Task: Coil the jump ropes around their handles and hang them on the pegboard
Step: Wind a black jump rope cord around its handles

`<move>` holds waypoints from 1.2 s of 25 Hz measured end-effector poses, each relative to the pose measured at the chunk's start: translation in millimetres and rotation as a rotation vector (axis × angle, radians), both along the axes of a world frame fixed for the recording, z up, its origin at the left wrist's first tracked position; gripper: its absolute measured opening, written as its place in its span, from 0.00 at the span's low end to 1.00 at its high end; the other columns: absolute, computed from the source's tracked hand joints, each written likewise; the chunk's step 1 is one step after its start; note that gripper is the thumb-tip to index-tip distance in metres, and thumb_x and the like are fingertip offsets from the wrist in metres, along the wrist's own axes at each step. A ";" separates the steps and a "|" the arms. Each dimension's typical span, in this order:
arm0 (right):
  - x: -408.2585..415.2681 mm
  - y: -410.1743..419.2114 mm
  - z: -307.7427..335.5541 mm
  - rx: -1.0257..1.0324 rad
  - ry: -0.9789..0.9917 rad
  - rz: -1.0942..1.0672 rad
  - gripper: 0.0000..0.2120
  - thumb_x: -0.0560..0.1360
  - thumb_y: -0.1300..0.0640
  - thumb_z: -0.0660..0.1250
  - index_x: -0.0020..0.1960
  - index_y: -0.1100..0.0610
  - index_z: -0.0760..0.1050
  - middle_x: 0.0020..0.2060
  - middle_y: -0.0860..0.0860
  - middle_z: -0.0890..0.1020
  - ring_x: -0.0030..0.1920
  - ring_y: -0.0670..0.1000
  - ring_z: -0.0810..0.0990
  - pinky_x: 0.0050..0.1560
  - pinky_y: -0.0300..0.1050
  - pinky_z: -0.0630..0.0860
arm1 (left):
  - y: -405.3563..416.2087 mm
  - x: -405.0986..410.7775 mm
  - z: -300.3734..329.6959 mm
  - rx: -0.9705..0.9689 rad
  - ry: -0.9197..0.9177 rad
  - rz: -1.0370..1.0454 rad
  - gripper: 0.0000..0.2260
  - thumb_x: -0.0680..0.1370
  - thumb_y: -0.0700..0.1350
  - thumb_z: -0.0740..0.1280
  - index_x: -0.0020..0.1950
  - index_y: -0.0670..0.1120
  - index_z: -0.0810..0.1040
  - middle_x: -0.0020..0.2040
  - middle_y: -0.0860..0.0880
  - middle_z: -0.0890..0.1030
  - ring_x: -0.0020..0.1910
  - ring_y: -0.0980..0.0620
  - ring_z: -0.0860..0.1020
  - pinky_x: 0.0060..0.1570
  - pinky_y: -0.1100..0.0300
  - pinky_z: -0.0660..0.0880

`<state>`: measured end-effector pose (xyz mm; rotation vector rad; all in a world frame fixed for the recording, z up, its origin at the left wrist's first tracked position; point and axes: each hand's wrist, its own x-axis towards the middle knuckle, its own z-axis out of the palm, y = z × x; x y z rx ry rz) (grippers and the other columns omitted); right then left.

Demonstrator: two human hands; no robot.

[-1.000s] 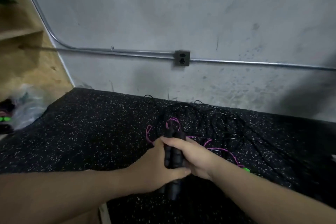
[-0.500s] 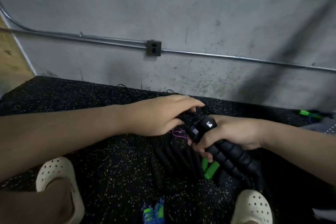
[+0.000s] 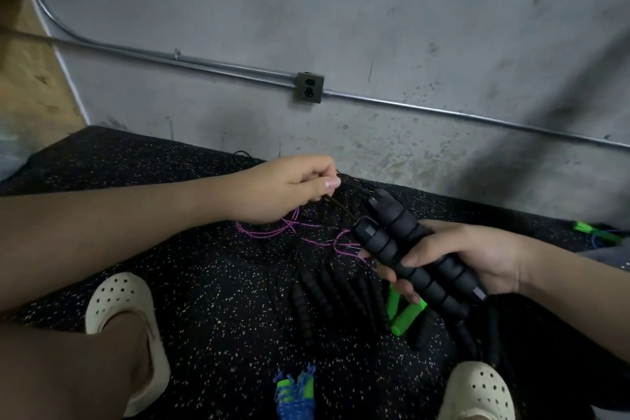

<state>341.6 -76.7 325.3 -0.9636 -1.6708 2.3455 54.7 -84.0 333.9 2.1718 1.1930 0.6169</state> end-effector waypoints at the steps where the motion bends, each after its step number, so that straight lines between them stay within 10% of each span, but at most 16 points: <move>1: -3.6 -0.2 -1.2 -0.012 0.004 0.007 0.24 0.70 0.63 0.69 0.66 0.66 0.76 0.47 0.61 0.76 0.40 0.55 0.77 0.44 0.50 0.74 | 0.7 -4.2 -3.2 -0.003 -0.010 0.023 0.10 0.85 0.53 0.59 0.47 0.54 0.74 0.38 0.60 0.77 0.39 0.59 0.75 0.44 0.49 0.76; 5: -10.6 1.5 -2.9 0.049 -0.065 0.033 0.25 0.68 0.63 0.67 0.64 0.67 0.77 0.49 0.64 0.78 0.40 0.55 0.76 0.42 0.49 0.75 | 0.0 -13.7 -6.7 0.072 0.081 0.018 0.10 0.85 0.52 0.59 0.48 0.52 0.76 0.38 0.46 0.77 0.35 0.55 0.70 0.38 0.53 0.72; 10: -10.8 -0.7 -10.5 0.003 -0.161 0.090 0.24 0.67 0.61 0.67 0.62 0.67 0.76 0.45 0.62 0.79 0.41 0.58 0.77 0.48 0.53 0.75 | -6.1 -19.2 -10.7 0.127 0.137 -0.022 0.11 0.86 0.49 0.59 0.46 0.48 0.75 0.33 0.55 0.71 0.32 0.58 0.68 0.36 0.66 0.68; 19: -6.8 -2.3 -12.4 -0.049 -0.138 0.078 0.18 0.71 0.61 0.69 0.59 0.66 0.77 0.39 0.58 0.76 0.34 0.52 0.75 0.36 0.44 0.73 | -0.7 -21.2 -23.9 0.254 0.338 -0.016 0.16 0.86 0.57 0.47 0.42 0.53 0.62 0.34 0.49 0.71 0.33 0.48 0.68 0.35 0.55 0.66; 30: -5.7 -16.2 22.7 -0.023 0.080 0.049 0.04 0.73 0.66 0.68 0.46 0.63 0.74 0.31 0.52 0.71 0.28 0.46 0.68 0.28 0.37 0.63 | 6.1 -10.5 -21.0 0.713 -0.029 0.137 0.20 0.87 0.54 0.48 0.52 0.44 0.74 0.39 0.50 0.74 0.34 0.52 0.71 0.34 0.56 0.69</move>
